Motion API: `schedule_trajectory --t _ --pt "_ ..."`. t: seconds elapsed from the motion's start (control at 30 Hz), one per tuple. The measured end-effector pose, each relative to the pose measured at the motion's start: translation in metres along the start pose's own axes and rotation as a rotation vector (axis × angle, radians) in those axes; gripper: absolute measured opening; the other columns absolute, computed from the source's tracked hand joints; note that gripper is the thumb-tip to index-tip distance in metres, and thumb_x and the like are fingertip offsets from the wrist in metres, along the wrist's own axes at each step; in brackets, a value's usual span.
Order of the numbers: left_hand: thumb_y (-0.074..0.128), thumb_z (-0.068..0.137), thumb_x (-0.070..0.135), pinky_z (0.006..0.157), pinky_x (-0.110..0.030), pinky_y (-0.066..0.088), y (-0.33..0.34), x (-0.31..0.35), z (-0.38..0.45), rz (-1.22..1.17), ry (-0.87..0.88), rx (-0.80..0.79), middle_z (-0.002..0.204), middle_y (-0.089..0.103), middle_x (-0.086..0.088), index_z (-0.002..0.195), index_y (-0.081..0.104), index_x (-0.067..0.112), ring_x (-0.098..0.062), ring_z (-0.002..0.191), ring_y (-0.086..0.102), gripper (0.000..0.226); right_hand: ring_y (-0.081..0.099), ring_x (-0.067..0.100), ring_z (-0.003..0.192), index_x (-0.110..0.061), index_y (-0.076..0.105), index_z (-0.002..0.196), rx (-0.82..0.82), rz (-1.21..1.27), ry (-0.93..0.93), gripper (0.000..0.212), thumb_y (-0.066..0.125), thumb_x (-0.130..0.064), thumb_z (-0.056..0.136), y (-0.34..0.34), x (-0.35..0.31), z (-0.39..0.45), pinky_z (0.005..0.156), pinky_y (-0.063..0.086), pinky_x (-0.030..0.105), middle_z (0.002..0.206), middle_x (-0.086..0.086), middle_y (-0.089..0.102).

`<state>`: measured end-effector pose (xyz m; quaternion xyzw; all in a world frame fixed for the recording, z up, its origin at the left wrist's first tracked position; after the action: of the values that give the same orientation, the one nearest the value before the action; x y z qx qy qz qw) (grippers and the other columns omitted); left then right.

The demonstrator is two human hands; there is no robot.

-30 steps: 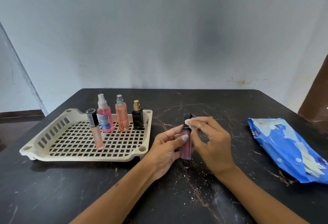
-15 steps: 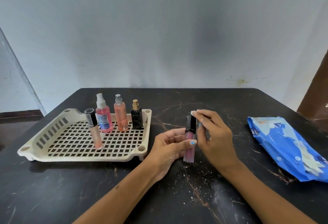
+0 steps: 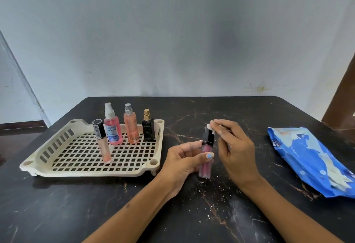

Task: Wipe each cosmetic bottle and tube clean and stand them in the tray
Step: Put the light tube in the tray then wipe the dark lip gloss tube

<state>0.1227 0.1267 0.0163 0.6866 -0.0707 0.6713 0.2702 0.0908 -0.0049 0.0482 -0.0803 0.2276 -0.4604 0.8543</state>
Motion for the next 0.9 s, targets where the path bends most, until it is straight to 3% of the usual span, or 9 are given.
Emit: schedule_trajectory --t 0.17,0.37,0.53,0.7,0.8,0.9 --pt "0.074 0.064 0.007 0.085 -0.043 0.055 -0.003 0.001 0.001 -0.085 0.01 0.024 0.105 0.068 -0.025 0.102 0.07 0.003 -0.029 0.093 0.068 0.038 0.064 0.009 0.094 -0.007 0.074 0.102 -0.043 0.099 -0.069 0.02 0.059 -0.011 0.088 0.0 -0.011 -0.002 0.086 0.051 0.016 0.101 0.001 0.07" --pt "0.066 0.075 0.002 0.08 -0.044 0.057 -0.002 -0.001 0.003 -0.1 -0.031 -0.035 0.114 0.065 -0.023 0.12 0.059 -0.003 -0.03 0.096 0.067 0.045 0.061 0.002 0.096 -0.006 0.073 0.1 0.015 0.102 0.013 0.022 0.064 0.001 0.082 -0.003 -0.005 0.0 0.088 0.045 0.007 0.101 -0.008 0.066" --pt "0.055 0.088 0.007 0.061 -0.029 0.054 -0.008 -0.003 0.005 -0.17 -0.031 0.039 0.092 0.07 -0.014 0.111 0.065 0.001 -0.018 0.074 0.066 0.026 0.066 0.004 0.082 -0.008 0.076 0.086 -0.048 0.191 -0.036 0.015 0.067 -0.004 0.076 0.003 -0.013 -0.004 0.075 0.054 0.016 0.089 -0.003 0.07" --pt "0.051 0.092 0.013 0.065 -0.024 0.051 -0.012 -0.005 0.008 -0.234 -0.04 0.097 0.08 0.069 -0.01 0.089 0.072 0.006 -0.013 0.067 0.063 0.022 0.063 0.013 0.071 -0.005 0.072 0.072 -0.196 0.198 -0.209 0.012 0.064 0.001 0.067 0.013 -0.033 -0.013 0.063 0.053 0.024 0.079 0.001 0.068" --pt "0.053 0.091 0.01 0.064 -0.022 0.053 -0.013 -0.005 0.008 -0.27 -0.072 0.108 0.088 0.067 -0.013 0.106 0.065 -0.001 -0.013 0.069 0.063 0.022 0.061 0.016 0.07 -0.004 0.069 0.067 -0.282 0.17 -0.301 0.009 0.061 -0.001 0.067 0.018 -0.04 -0.018 0.063 0.053 0.027 0.076 0.002 0.066" --pt "0.055 0.089 0.006 0.066 -0.025 0.053 -0.011 -0.006 0.008 -0.239 -0.083 0.097 0.089 0.069 -0.012 0.106 0.067 0.004 -0.014 0.072 0.065 0.021 0.063 0.016 0.07 -0.005 0.071 0.07 -0.186 0.127 -0.23 0.009 0.063 0.0 0.069 0.015 -0.033 -0.016 0.064 0.053 0.024 0.077 0.002 0.067"
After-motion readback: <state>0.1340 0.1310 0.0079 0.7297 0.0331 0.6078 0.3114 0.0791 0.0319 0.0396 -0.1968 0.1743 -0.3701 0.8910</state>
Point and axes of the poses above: each hand's wrist, its own z-axis towards the middle knuckle, its own y-axis out of the palm, x = y × z, the point moved 5 cm from there along z, towards the middle knuckle
